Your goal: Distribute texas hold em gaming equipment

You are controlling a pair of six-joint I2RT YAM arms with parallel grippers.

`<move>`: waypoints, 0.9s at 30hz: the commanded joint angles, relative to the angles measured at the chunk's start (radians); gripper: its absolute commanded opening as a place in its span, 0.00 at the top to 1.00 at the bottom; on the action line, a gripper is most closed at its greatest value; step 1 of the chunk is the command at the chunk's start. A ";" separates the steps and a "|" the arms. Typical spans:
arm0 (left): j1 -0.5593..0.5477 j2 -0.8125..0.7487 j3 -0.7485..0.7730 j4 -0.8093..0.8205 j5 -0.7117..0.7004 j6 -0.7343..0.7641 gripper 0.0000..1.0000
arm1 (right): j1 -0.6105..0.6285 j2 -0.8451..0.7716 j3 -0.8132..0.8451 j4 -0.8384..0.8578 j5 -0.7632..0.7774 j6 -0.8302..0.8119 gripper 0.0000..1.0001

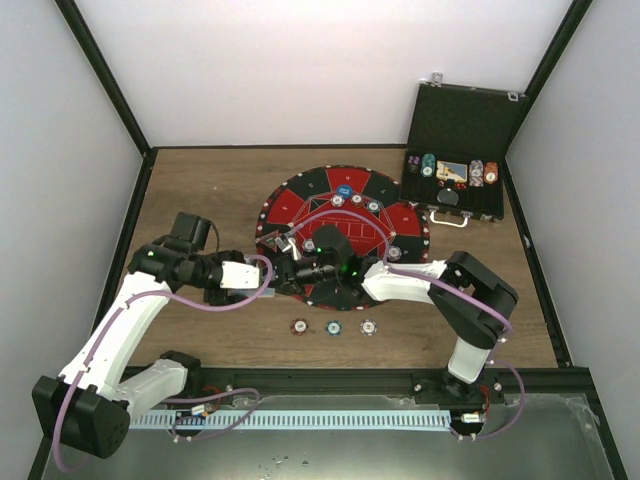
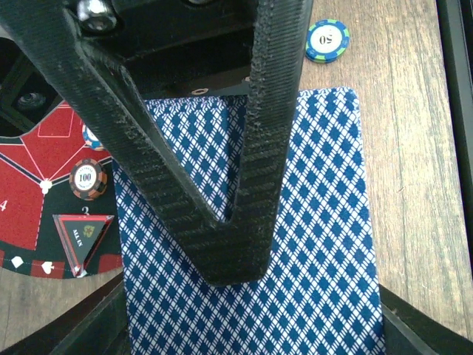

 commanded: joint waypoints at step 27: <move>0.027 0.055 0.063 -0.089 0.148 -0.032 0.34 | 0.019 -0.038 -0.015 0.107 -0.030 0.012 0.93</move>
